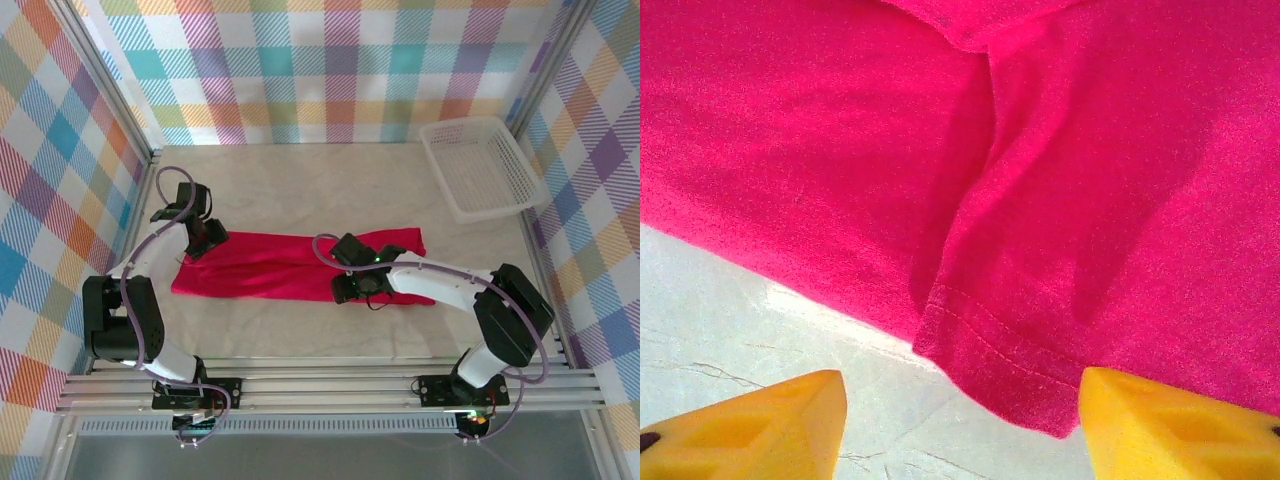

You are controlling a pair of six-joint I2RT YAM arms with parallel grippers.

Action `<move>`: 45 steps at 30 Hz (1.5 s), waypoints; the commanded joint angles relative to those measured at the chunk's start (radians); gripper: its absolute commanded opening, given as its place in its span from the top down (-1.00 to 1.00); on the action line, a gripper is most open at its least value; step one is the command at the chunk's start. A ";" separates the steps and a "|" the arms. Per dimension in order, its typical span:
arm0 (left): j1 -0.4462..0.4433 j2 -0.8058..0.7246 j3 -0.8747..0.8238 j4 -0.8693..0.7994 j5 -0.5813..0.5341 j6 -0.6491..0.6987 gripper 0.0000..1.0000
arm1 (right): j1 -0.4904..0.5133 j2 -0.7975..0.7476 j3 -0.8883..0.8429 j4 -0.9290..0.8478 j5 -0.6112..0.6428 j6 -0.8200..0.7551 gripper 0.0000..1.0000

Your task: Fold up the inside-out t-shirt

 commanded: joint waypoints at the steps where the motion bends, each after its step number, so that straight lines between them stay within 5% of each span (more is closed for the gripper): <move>1: 0.006 -0.013 0.029 -0.049 -0.011 0.008 -0.14 | 0.004 -0.030 0.057 -0.046 0.064 0.012 -0.40; 12: 0.250 0.055 -0.014 0.029 0.277 -0.068 -0.27 | -0.184 -0.038 0.127 0.013 -0.033 -0.015 -0.49; 19: 0.357 0.103 -0.035 0.026 0.323 -0.109 -0.34 | -0.188 0.083 0.241 0.042 -0.087 -0.054 -0.51; 30: 0.365 0.083 -0.101 0.049 0.314 -0.160 -0.15 | -0.243 0.102 0.224 0.064 -0.122 -0.082 -0.52; 33: 0.365 0.095 -0.110 0.070 0.313 -0.171 0.03 | -0.259 0.102 0.216 0.070 -0.137 -0.071 -0.52; 38: 0.364 0.130 -0.084 0.114 0.325 -0.202 0.94 | -0.268 0.137 0.211 0.084 -0.142 -0.062 -0.53; 45: 0.296 0.182 0.145 0.055 0.284 -0.190 1.00 | -0.319 0.258 0.187 0.103 -0.135 -0.005 -0.53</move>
